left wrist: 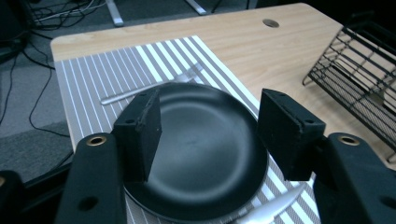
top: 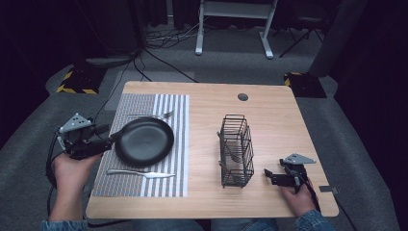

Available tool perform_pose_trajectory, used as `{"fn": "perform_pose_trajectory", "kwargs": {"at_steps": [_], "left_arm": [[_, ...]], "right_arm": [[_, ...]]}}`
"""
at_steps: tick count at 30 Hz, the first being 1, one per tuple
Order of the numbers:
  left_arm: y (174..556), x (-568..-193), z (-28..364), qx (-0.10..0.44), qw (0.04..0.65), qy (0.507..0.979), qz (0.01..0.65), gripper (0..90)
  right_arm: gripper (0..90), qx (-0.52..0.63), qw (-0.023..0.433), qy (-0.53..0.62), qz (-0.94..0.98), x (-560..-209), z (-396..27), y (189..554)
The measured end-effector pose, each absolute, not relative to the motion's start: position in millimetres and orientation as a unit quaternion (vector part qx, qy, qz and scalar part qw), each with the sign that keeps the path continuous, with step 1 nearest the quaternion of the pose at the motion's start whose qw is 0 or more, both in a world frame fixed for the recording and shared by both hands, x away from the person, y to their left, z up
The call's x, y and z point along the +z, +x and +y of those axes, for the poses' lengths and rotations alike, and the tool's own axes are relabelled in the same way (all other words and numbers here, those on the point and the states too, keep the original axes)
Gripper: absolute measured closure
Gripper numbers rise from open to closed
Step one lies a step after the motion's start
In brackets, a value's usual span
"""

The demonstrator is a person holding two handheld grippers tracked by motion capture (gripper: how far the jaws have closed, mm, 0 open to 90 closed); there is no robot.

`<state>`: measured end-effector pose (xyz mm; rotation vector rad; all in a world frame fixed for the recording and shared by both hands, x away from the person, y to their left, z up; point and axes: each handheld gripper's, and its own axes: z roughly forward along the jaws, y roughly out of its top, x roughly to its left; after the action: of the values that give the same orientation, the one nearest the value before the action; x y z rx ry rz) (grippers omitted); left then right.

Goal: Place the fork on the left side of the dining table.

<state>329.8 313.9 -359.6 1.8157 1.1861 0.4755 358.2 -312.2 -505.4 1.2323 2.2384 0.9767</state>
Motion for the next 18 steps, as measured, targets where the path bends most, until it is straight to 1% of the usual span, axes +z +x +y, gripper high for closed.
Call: {"fn": "perform_pose_trajectory", "kwargs": {"at_steps": [4,8,9,11,13,18], "left_arm": [[314.0,-368.3,310.1,0.198,0.428,0.755,0.456,35.3],[295.0,-379.5,312.4,0.202,0.468,0.734,0.45,33.0],[293.6,-383.4,312.6,0.193,0.472,0.732,0.452,33.3],[289.0,-390.0,312.6,0.179,0.474,0.733,0.454,31.3],[284.7,-398.7,311.6,0.174,0.483,0.733,0.446,31.8],[281.0,-413.6,304.9,0.166,0.477,0.741,0.441,31.5]], "right_arm": [[18.2,0.35,0.202,0.441,0.801,-505.4,-312.1,358.2],[18.2,0.35,0.202,0.441,0.801,-505.4,-312.2,358.2],[18.1,0.35,0.202,0.441,0.801,-505.4,-312.2,358.2],[18.2,0.35,0.202,0.441,0.801,-505.4,-312.2,358.2],[18.2,0.35,0.202,0.441,0.801,-505.4,-312.2,358.2],[18.2,0.35,0.202,0.441,0.802,-505.4,-312.2,358.2]]}}
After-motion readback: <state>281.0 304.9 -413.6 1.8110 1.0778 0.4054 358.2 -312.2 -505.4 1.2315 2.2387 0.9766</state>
